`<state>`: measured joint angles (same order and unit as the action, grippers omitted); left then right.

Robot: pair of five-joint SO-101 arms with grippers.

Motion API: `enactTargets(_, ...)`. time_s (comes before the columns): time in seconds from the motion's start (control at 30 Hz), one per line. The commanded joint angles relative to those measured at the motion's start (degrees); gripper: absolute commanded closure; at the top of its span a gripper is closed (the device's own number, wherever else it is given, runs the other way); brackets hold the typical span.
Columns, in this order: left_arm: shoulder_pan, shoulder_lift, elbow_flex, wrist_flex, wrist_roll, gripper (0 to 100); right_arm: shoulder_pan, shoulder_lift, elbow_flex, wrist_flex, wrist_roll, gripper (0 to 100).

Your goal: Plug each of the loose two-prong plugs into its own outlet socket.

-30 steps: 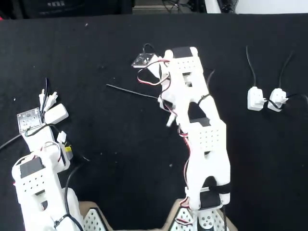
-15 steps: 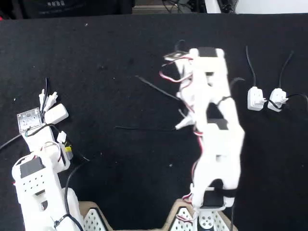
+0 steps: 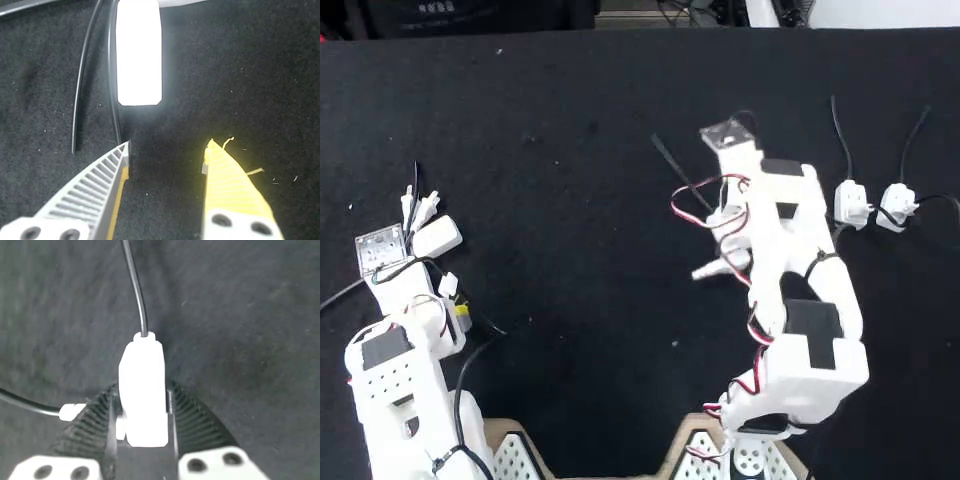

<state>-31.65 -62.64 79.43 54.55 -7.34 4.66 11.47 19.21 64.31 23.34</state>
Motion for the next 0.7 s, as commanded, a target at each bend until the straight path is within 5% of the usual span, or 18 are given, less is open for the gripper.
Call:
enactTargets(0.0,0.0,-0.7,-2.5,-0.1,0.4,76,1.3,5.9,-5.8,-0.1,-0.9,87.4)
enactTargets(0.1,0.0,-0.7,-2.5,-0.1,0.4,76,1.8,11.4,-12.5,3.9,-0.7,80.1)
enactTargets(0.67,0.0,-0.7,-2.5,-0.2,0.4,76,1.2,4.4,-21.0,13.9,1.1,85.2)
